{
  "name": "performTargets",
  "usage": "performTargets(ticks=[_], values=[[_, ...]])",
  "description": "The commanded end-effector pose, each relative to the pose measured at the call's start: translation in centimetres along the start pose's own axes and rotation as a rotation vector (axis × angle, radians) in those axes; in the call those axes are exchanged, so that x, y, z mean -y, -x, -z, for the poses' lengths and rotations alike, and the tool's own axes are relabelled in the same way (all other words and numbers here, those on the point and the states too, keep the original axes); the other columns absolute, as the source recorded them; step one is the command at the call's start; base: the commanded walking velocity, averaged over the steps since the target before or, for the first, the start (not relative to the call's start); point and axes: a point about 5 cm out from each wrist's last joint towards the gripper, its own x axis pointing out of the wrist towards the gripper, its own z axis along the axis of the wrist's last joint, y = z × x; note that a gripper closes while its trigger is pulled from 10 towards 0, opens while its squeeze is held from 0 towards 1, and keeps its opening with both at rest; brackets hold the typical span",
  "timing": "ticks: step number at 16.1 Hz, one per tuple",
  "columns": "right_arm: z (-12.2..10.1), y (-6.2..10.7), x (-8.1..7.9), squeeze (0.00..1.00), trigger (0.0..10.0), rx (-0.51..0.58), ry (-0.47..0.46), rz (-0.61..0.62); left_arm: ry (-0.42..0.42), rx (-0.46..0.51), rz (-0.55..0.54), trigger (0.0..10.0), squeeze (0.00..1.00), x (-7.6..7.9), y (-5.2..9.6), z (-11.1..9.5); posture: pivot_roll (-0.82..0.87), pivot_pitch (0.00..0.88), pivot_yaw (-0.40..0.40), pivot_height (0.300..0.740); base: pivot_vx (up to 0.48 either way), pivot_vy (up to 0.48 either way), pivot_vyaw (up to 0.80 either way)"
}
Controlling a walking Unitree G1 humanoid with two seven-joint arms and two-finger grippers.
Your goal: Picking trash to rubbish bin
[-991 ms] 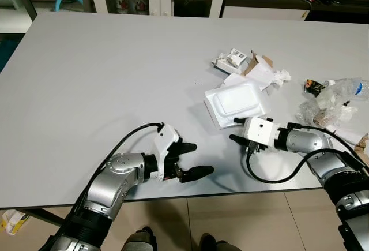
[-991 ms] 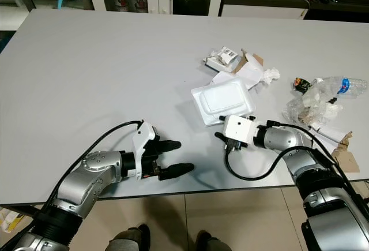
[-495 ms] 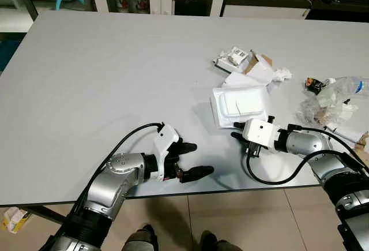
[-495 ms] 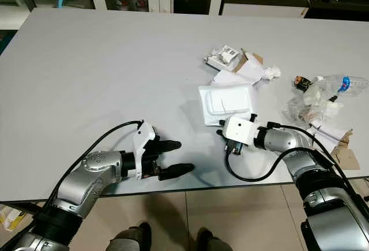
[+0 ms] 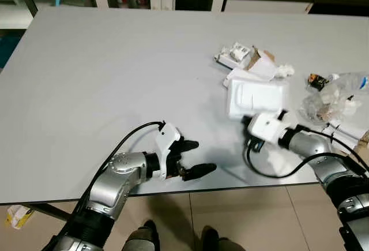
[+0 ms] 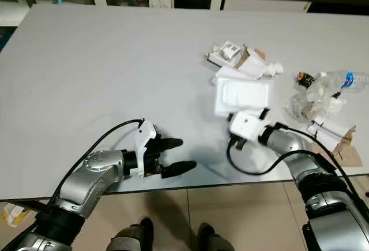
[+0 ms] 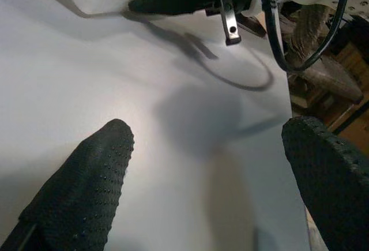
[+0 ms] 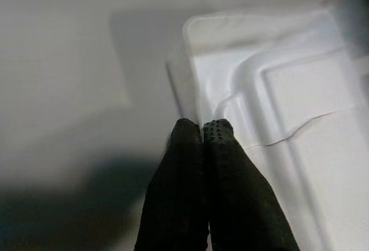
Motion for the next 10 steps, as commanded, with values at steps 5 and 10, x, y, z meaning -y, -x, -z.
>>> performTargets(ticks=[5, 10], values=[[-2.6, 2.6, 3.3, 0.0, 0.0, 0.111, 0.029, 0.381, 0.014, -0.025, -0.023, 10.0, 0.0, 0.2, -1.1, 0.6, 0.24, 0.142, -0.049, 0.74, 0.0, 0.0, 0.0], [-4.3, 5.4, 3.3, 0.0, 0.0, 0.115, 0.019, 0.578, -0.017, 0.011, -0.066, 10.0, 0.0, -0.2, -2.3, -0.1, 0.21, 0.112, -0.043, 0.74, 0.0, 0.0, 0.0]])
